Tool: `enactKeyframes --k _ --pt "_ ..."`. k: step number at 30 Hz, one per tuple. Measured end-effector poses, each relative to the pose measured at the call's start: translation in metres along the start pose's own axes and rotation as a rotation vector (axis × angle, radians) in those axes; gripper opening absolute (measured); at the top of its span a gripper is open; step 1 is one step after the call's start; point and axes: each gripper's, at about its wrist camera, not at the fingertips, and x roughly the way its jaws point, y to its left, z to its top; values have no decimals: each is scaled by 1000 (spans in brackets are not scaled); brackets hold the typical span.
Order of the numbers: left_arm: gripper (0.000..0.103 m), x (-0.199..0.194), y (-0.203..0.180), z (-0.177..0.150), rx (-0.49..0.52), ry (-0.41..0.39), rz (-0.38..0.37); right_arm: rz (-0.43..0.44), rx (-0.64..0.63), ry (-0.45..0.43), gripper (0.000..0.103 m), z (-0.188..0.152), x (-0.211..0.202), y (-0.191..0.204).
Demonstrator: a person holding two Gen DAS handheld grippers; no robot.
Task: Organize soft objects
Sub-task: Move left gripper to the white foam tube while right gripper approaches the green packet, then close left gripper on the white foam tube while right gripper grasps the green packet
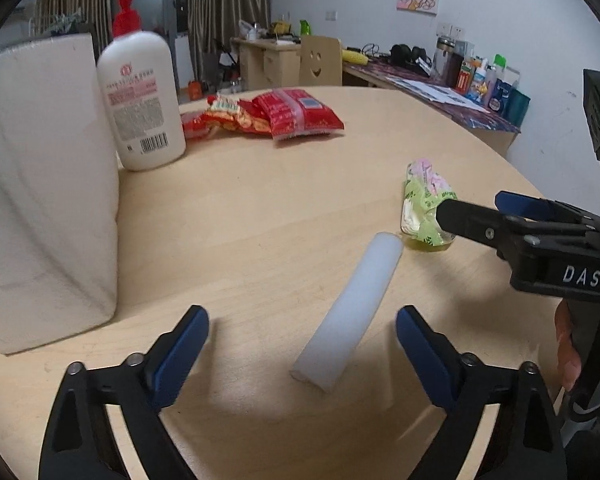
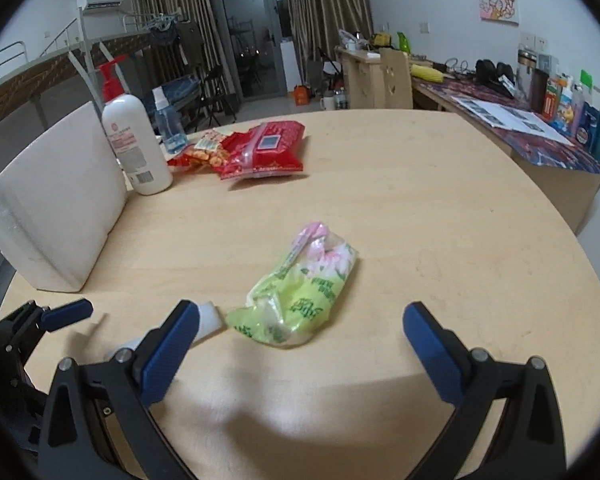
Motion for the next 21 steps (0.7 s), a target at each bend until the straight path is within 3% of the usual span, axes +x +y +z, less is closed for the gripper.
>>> enactKeyframes --k 8,14,17,21 --pt "84 3 -6 -3 36 22 -6 8 -24 24 103 6 7 6" --pt "71 3 -11 -3 66 28 32 2 -27 41 103 6 11 9" --pt "58 2 -12 -2 79 36 25 3 -25 41 103 7 11 9" --pt "28 -3 -17 -5 114 55 1 -5 -27 44 103 7 10 11"
